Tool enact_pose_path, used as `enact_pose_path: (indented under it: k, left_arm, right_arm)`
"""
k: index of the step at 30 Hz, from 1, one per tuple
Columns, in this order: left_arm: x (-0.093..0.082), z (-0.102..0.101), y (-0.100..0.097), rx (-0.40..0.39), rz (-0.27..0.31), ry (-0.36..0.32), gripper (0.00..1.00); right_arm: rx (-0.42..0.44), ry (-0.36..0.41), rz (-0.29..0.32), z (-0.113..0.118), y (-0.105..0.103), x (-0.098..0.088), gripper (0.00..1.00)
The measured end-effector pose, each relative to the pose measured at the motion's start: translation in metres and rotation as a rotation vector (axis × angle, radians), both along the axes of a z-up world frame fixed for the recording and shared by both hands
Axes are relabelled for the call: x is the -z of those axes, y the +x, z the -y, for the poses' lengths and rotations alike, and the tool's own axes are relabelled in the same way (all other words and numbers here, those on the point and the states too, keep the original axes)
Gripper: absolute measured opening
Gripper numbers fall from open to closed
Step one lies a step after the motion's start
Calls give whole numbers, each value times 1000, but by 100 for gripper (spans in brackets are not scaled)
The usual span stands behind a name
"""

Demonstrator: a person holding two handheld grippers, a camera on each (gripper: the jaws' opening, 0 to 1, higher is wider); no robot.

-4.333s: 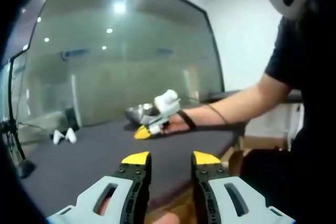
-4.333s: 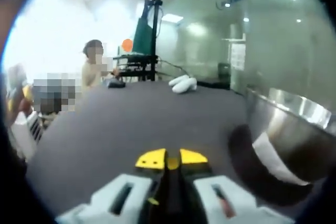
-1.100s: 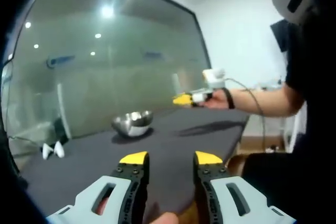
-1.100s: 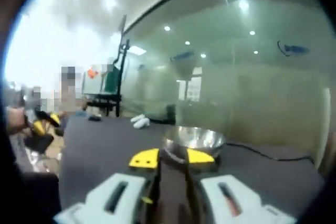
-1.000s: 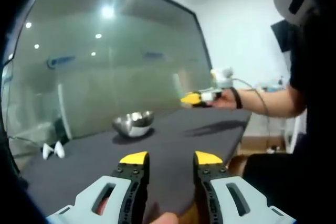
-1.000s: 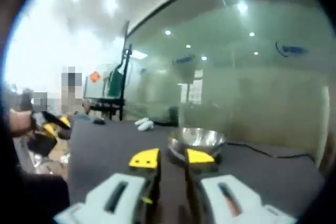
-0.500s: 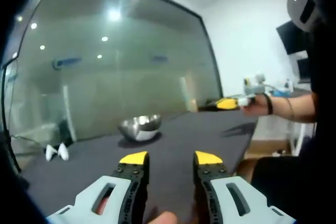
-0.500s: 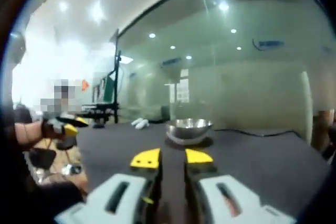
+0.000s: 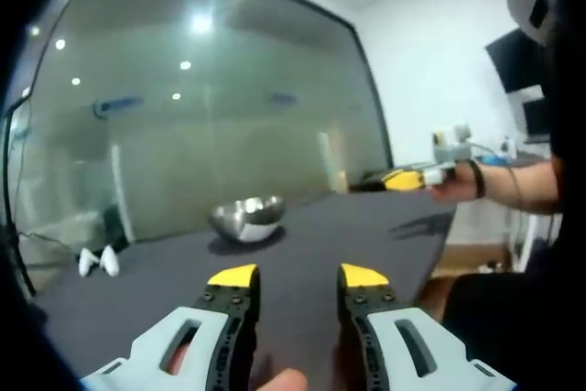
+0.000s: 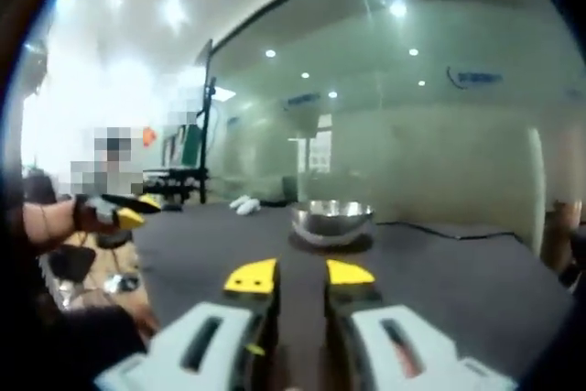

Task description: Pick up the QQ candy scattered on the table and place it into the stainless steel bowl on the table

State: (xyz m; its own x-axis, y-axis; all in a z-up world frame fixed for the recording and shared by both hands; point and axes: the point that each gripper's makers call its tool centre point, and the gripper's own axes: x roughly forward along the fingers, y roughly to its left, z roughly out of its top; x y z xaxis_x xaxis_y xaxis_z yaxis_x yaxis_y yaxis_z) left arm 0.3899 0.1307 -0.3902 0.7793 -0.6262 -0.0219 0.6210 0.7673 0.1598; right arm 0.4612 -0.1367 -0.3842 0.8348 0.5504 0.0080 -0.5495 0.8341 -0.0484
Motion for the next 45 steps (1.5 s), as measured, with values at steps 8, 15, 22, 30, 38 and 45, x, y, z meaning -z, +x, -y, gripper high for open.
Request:
enact_pose_path:
  k: [8,15,22,30,38,45]
  left_arm:
    - [8,1,-2,-3,-18,13,35]
    - [7,3,-1,3,-18,28,35]
    - [11,3,2,-2,-29,34,35]
    - [9,3,4,-4,-29,20,34]
    - [14,7,3,13,-40,26,34]
    - [18,4,3,9,-48,24,34]
  right_arm:
    - [-10,21,-26,-1,-1,12,20]
    - [-17,11,-19,-3,-1,13,20]
    - [-31,-14,11,-11,-2,5,20]
    - [-51,-27,8,-14,-3,10,20]
    - [-46,-19,4,-12,0,10,19]
    - [-42,-7,-9,-12,2,14,19]
